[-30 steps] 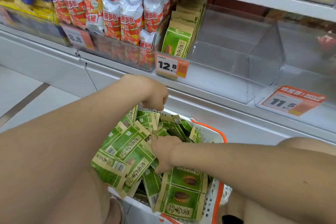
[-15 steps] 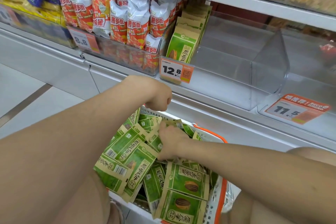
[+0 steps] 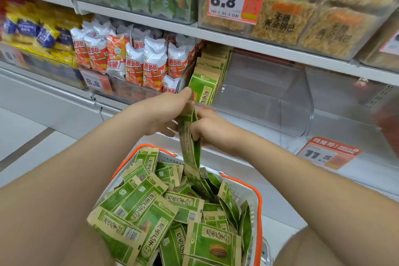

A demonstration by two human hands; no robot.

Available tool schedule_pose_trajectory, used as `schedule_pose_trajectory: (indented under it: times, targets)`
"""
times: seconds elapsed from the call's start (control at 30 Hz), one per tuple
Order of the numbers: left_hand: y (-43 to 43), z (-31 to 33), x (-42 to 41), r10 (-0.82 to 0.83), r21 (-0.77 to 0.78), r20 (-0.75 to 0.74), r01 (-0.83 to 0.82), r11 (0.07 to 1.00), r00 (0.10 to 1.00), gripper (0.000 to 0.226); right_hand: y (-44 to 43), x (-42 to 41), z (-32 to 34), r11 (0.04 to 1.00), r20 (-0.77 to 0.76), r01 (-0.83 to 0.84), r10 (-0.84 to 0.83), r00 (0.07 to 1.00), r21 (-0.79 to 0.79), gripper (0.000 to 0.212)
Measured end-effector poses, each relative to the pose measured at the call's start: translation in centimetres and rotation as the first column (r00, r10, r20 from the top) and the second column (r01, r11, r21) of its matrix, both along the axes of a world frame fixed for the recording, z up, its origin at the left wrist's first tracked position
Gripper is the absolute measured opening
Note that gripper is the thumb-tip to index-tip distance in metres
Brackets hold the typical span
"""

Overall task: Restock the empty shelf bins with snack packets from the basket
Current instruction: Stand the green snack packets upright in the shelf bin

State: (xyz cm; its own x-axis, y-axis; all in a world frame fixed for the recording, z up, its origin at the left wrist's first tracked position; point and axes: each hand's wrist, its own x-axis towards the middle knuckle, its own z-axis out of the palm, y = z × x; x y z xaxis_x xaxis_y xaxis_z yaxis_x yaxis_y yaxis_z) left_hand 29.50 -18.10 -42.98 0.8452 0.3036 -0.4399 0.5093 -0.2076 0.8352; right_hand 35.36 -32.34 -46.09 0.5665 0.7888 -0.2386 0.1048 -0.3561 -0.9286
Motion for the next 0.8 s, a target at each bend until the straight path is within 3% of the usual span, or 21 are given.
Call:
schedule_pose_trajectory:
  times: [0.13, 0.23, 0.33, 0.43, 0.53, 0.6, 0.7, 0.73, 0.8]
  targets:
    - [-2.0, 0.9, -0.3, 0.153, -0.329, 0.101, -0.112, 0.938, 0.983, 0.058, -0.4, 0.8, 1.8, 0.955, -0.191, 0.213, -0.174, 0.966, 0.206, 0.040]
    - [-2.4, 0.8, 0.3, 0.294, -0.399, 0.161, -0.210, 0.892, 0.942, 0.046, -0.9, 1.6, 2.2, 0.937, 0.015, 0.286, -0.295, 0.955, 0.202, 0.028]
    - [-2.0, 0.8, 0.6, 0.323, -0.413, 0.244, -0.203, 0.888, 0.914, 0.032, -1.6, 2.7, 2.3, 0.917, 0.238, 0.365, -0.395, 0.887, 0.159, 0.034]
    - [-1.7, 0.8, 0.7, 0.237, -0.323, 0.396, -0.107, 0.940, 0.887, 0.026, -2.3, 3.3, 3.3, 0.905, 0.251, 0.393, -0.423, 0.870, 0.164, 0.033]
    - [-1.5, 0.9, 1.0, 0.186, -0.257, 0.518, -0.055, 0.965, 0.835, 0.022, -3.3, 3.7, 4.4, 0.938, 0.225, 0.294, -0.331, 0.916, 0.181, 0.013]
    - [-1.4, 1.0, 1.4, 0.150, -0.185, 0.568, -0.052, 0.981, 0.809, 0.024, -3.9, 4.3, 4.5, 0.936, 0.297, 0.277, -0.334, 0.895, 0.217, 0.012]
    - [-1.2, 0.9, 2.3, 0.140, -0.030, 0.589, -0.151, 0.988, 0.796, 0.037, -3.9, 5.1, 4.8, 0.848, 0.559, 0.329, -0.524, 0.643, 0.415, 0.012]
    - [-1.0, 0.8, 2.6, 0.126, 0.081, 0.583, -0.212, 0.974, 0.803, 0.037, -3.9, 5.0, 5.0, 0.806, 0.577, 0.325, -0.584, 0.571, 0.494, 0.012]
    - [-0.2, 0.4, 2.9, 0.055, 0.349, 0.543, -0.284, 0.893, 0.838, 0.028, -3.9, 4.9, 5.2, 0.747, 0.551, 0.326, -0.654, 0.518, 0.580, 0.015]
